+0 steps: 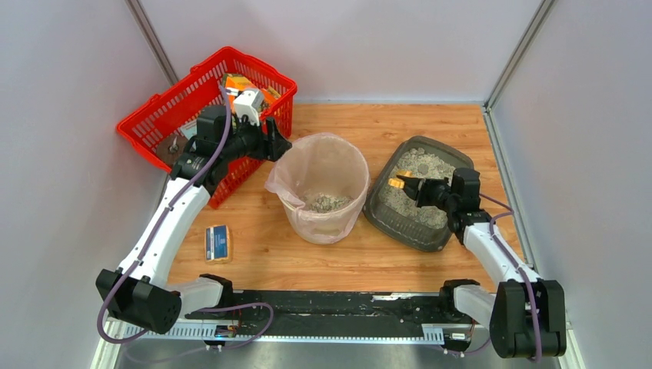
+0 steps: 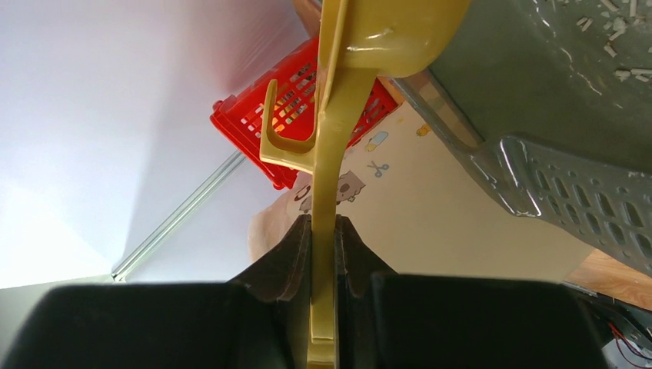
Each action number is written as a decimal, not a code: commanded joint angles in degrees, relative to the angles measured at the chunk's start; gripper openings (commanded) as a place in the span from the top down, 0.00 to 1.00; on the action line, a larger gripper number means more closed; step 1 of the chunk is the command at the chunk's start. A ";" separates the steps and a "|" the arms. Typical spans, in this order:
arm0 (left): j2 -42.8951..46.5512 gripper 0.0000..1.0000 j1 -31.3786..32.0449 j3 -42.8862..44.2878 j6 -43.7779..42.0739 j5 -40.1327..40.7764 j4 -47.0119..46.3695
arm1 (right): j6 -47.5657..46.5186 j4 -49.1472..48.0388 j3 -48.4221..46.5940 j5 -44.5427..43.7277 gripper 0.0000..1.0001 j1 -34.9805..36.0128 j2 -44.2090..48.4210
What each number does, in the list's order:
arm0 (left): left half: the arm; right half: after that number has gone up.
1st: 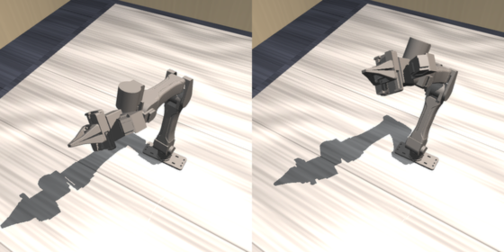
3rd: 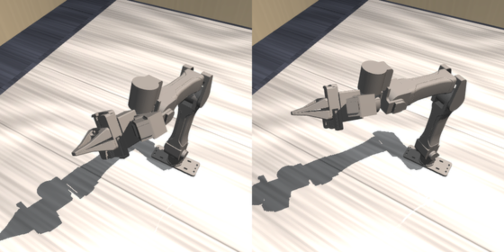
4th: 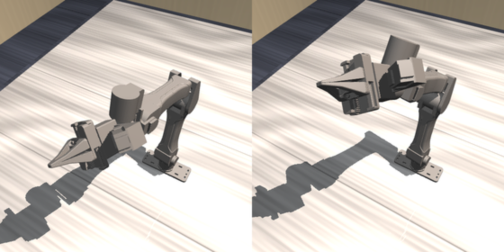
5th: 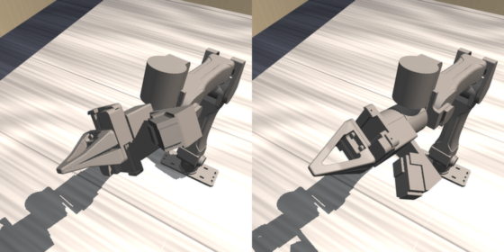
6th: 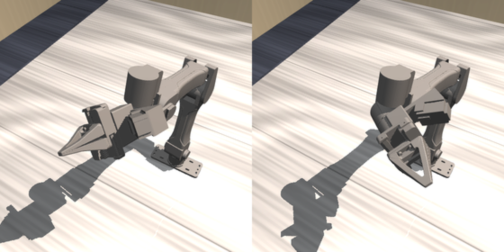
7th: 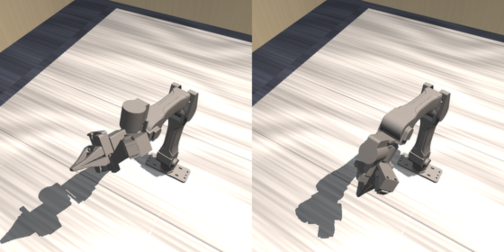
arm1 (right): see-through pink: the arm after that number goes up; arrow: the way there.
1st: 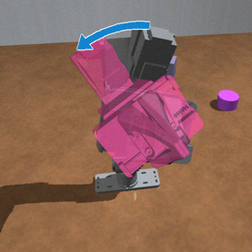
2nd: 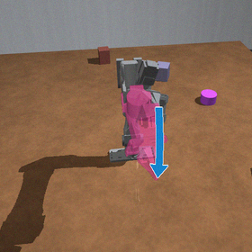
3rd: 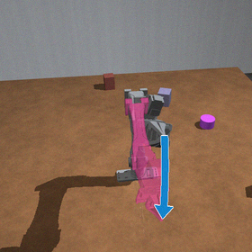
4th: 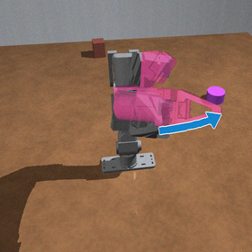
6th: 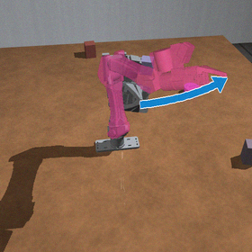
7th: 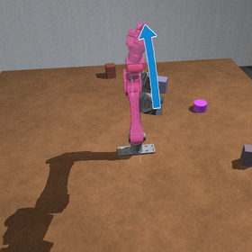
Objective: Clean the litter box
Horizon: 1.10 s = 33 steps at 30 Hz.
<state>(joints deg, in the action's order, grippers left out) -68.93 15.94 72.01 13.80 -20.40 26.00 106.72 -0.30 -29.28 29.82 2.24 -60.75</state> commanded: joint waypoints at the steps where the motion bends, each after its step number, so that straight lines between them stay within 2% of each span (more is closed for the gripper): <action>1: 0.11 0.28 -0.56 2.88 0.52 0.28 -0.07 | 1.21 -3.83 -2.45 -1.70 1.00 0.66 -2.61; 10: 0.11 0.28 -0.83 2.88 0.61 -0.16 0.02 | 2.80 -11.91 -1.31 -1.00 1.00 0.66 -10.43; 23: 0.11 0.28 -1.18 2.88 0.44 -0.43 -0.16 | 0.42 -20.09 -2.98 -1.08 1.00 0.66 -20.54; 33: -0.51 0.29 -1.27 2.79 0.61 -1.66 -0.42 | -3.18 -30.64 -2.01 -1.87 1.00 0.40 -27.40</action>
<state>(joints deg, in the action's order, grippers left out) -69.30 14.96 72.62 13.93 -20.80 26.48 105.56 -25.56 -30.81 29.85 2.79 -85.67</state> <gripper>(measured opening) 0.716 0.133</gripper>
